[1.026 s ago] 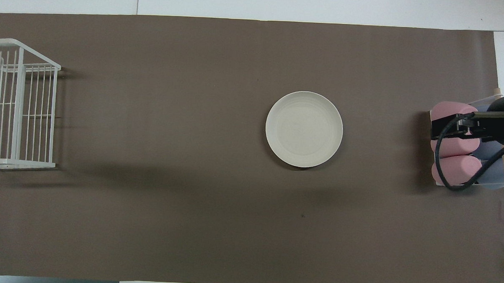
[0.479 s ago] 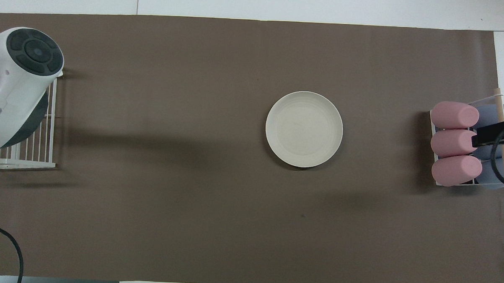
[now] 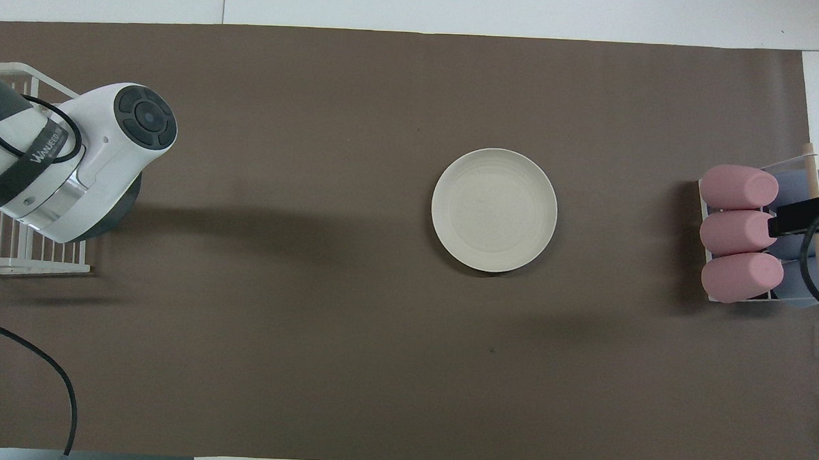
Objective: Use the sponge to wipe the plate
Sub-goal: 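Place the sponge into the wire basket and open the left gripper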
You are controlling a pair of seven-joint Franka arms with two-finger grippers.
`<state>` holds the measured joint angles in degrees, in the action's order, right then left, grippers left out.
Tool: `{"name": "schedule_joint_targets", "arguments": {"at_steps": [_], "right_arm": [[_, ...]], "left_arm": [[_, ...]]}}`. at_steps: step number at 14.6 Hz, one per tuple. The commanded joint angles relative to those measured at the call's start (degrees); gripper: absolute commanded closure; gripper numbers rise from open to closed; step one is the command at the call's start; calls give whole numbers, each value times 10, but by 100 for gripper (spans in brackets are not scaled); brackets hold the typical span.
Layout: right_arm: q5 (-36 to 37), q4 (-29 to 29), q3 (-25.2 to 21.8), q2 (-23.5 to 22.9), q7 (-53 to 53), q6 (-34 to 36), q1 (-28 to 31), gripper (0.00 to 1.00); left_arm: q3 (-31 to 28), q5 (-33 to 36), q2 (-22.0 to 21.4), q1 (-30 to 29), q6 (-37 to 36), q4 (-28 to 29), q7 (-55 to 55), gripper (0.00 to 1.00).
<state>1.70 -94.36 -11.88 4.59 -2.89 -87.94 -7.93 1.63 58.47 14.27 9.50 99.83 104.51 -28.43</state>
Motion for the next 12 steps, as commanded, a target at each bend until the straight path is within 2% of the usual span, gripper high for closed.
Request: {"name": "schedule_joint_targets", "arguments": {"at_steps": [1,5,7,8,9,10,12], "right_arm": [[3,0,2,6,-19,0,2,0],[2,1,1,7,-19,1,7,0],[2,0,1,7,-19,1,8,0],[2,0,1,7,-17,1,5,0],[3,1,2,7,-14,0,3,0],[3,1,4,7,-12,-2,2,0],[3,1,7,8,-12,-1,2,0]], "left_arm": [[-7,9,-1,9,-19,-5,-58,100],[-6,-2,1,7,-5,-6,-135,100],[-6,-13,1,6,11,-5,-138,100],[-6,-13,1,4,12,-5,-138,89],[-6,-13,1,4,13,-5,-138,56],[-6,-13,1,3,14,-5,-138,1],[-6,-13,1,3,17,-5,-138,0]]}}
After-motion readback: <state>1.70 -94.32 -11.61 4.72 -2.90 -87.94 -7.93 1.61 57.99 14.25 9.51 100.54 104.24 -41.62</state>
